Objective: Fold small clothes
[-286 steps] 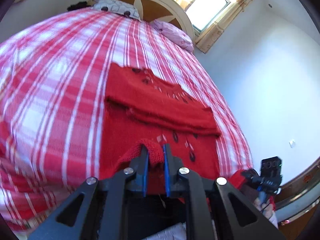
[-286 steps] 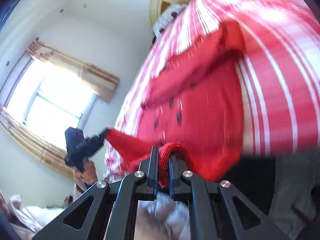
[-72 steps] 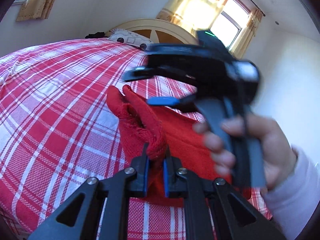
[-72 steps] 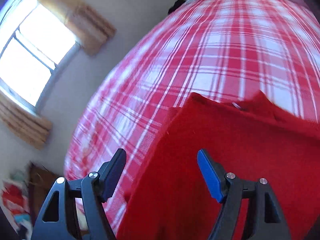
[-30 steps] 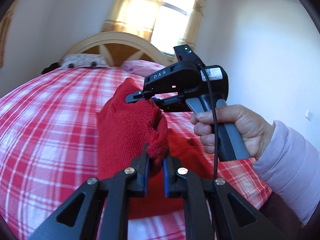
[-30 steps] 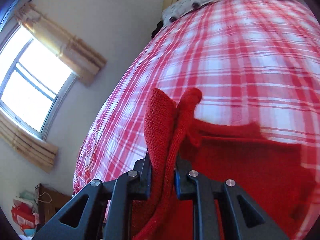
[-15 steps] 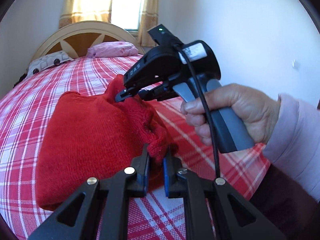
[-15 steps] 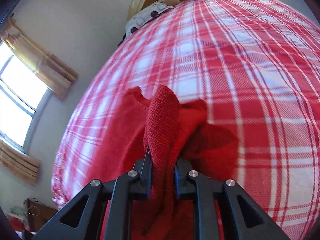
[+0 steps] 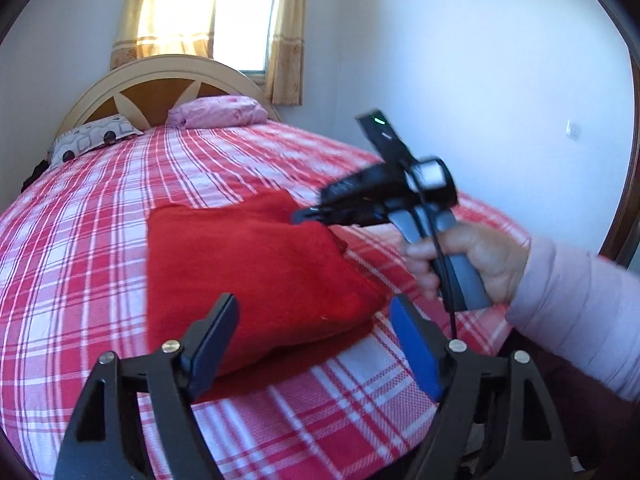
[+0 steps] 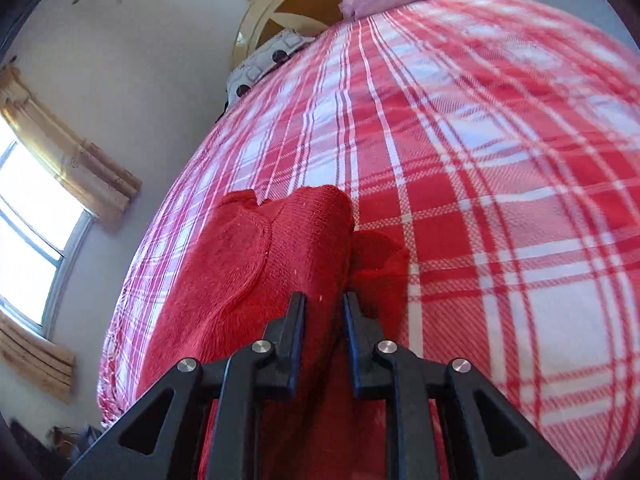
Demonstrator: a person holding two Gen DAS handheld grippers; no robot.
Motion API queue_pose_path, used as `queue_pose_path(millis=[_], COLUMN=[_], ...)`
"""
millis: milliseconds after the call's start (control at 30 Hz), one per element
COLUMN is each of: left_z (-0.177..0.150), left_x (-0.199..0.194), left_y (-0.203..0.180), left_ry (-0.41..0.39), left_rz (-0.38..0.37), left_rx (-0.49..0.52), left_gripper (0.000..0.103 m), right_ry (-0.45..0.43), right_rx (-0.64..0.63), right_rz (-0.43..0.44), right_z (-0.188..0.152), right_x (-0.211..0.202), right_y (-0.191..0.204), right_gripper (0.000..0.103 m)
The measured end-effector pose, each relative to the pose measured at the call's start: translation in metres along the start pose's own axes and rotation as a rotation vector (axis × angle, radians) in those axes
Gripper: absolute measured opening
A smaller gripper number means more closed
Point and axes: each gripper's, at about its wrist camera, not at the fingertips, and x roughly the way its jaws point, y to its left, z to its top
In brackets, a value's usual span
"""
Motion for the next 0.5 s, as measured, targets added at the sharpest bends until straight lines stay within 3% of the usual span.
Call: queue_pose_path(millis=[33, 100, 200, 300, 433, 500], left_z=[0.0, 0.0, -0.004, -0.007, -0.01, -0.009], left_x=[-0.002, -0.009, -0.007, -0.001, 0.01, 0.023], left_y=[0.007, 0.025, 0.05, 0.076, 0.097, 0.102], left_ry=[-0.01, -0.029, -0.016, 0.021, 0.068, 0.117], left_rz=[0.006, 0.057, 0.144, 0.208, 0.247, 0.281], left_rx=[-0.02, -0.075, -0.147, -0.247, -0.36, -0.354], left_gripper=[0.093, 0.099, 0.099, 0.099, 0.099, 0.099], right_ry=[-0.035, -0.091, -0.14, -0.115, -0.14, -0.15], right_rx=[-0.017, -0.041, -0.12, -0.231, -0.227, -0.195], right_rz=[-0.032, -0.074, -0.078, -0.061, -0.105, -0.096], right_z=[-0.001, -0.006, -0.027, -0.058, -0.094, -0.105], right_x=[-0.011, -0.031, -0.061, -0.072, -0.076, -0.075], right_y=[0.005, 0.014, 0.043, 0.078, 0.088, 0.083], right_gripper=[0.021, 0.021, 0.021, 0.024, 0.067, 0.069])
